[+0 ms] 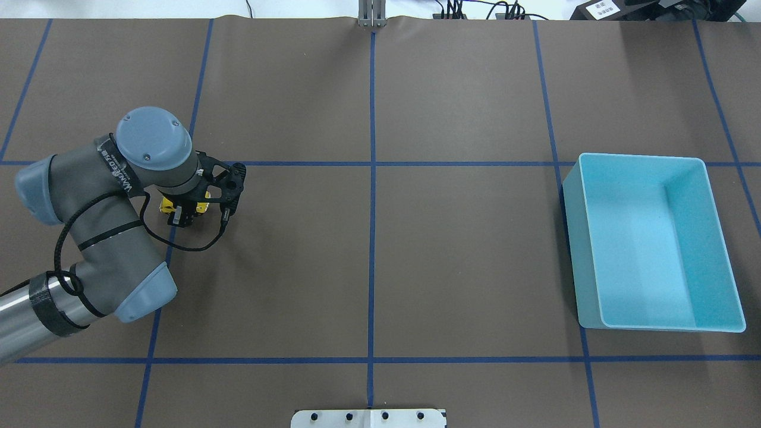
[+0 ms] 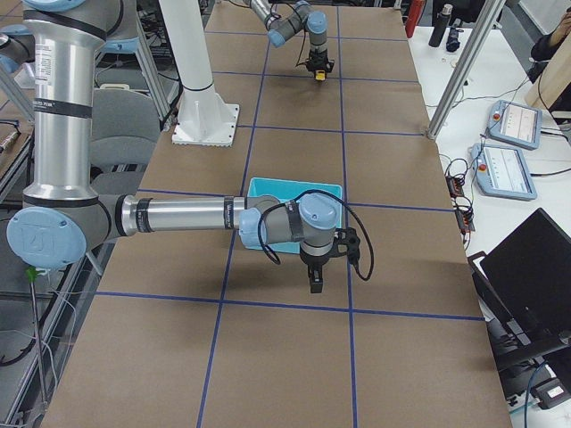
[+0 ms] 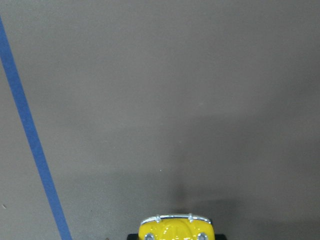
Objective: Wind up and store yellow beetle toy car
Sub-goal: 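Drag the car backward along the table toward the robot with the left gripper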
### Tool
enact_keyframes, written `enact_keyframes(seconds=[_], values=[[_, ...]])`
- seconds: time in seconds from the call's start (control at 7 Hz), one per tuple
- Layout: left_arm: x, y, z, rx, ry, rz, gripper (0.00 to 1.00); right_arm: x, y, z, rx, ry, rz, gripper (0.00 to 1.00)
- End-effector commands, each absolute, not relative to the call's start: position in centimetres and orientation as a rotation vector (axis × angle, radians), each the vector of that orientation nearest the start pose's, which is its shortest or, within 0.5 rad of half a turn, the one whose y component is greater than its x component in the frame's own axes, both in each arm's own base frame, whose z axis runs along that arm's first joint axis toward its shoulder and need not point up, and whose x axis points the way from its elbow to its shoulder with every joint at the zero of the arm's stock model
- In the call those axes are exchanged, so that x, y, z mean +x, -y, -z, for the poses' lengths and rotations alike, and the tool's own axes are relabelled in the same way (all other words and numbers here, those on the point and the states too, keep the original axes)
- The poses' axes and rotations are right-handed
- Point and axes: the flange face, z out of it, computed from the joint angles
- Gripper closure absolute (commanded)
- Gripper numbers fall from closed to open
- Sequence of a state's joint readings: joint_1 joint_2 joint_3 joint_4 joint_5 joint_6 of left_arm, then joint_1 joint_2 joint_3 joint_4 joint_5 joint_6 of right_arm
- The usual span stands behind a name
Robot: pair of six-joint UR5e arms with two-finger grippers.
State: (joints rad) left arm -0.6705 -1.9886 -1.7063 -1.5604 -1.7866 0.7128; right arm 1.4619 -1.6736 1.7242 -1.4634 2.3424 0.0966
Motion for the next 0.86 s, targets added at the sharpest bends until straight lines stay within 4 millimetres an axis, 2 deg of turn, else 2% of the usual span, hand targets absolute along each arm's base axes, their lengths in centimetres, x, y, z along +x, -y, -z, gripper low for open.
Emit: enact_keyframes(seconds=[0.0,0.14,0.71], values=[[43.4,49.0,-38.1,0.597,-0.293,-1.619,1.00,1.4,46.2,-62.0,0.070,0.781,0.073,0.00],[43.4,49.0,-38.1,0.597,-0.293,-1.618,1.00,1.4,46.2,-62.0,0.071,0.781,0.071,0.00],[42.4,48.3,-40.9,0.610,-0.293,-1.623,1.00,1.4,46.3,-62.0,0.070,0.781,0.073,0.00]])
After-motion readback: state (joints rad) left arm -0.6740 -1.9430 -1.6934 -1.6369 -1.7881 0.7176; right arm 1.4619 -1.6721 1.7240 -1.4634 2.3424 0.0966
